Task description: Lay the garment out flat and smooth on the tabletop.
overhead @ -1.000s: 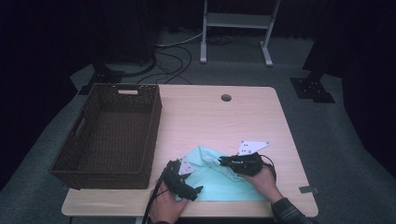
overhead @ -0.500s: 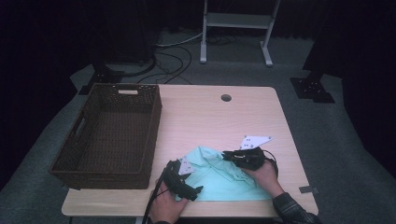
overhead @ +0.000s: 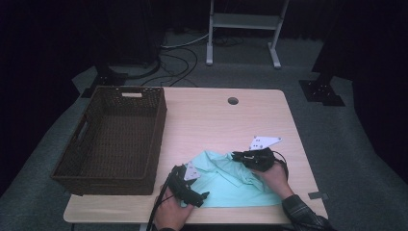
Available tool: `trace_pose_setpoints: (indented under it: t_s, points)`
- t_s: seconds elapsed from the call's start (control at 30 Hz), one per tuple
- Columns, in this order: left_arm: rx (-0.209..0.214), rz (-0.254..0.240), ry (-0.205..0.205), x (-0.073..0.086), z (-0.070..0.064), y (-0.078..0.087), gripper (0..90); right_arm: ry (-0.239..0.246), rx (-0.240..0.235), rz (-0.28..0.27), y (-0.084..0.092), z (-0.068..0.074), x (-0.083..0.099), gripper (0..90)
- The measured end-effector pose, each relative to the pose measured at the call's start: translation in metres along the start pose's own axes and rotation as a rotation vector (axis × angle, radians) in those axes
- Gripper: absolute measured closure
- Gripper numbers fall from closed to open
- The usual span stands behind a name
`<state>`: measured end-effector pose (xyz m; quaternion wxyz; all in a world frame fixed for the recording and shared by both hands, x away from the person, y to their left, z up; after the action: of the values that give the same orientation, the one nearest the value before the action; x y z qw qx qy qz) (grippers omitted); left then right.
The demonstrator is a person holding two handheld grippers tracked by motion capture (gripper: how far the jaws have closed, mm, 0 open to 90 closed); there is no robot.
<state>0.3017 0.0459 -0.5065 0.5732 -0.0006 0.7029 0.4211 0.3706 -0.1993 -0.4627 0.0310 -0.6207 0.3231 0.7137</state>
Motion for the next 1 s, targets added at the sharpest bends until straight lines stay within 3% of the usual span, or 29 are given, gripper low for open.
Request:
trace_pose_setpoints:
  t_s: [1.0]
  points:
    - [-0.001, 0.0, -0.001, 0.0, 0.0, 0.0, 0.0, 0.0, 0.058, 0.017, -0.001, -0.027, 0.004, 83.9]
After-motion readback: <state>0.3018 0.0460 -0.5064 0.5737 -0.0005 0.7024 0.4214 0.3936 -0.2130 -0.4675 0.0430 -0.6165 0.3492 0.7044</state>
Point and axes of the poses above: each handheld gripper's, and its own axes: y roughly backward along the jaws, x roughly out of its underside, z roughly to its left, the point moved 3 cm from there along -y, roughly forward along the jaws, and after that the axes turned 8 degrees about -z, right-handed, at the moved point
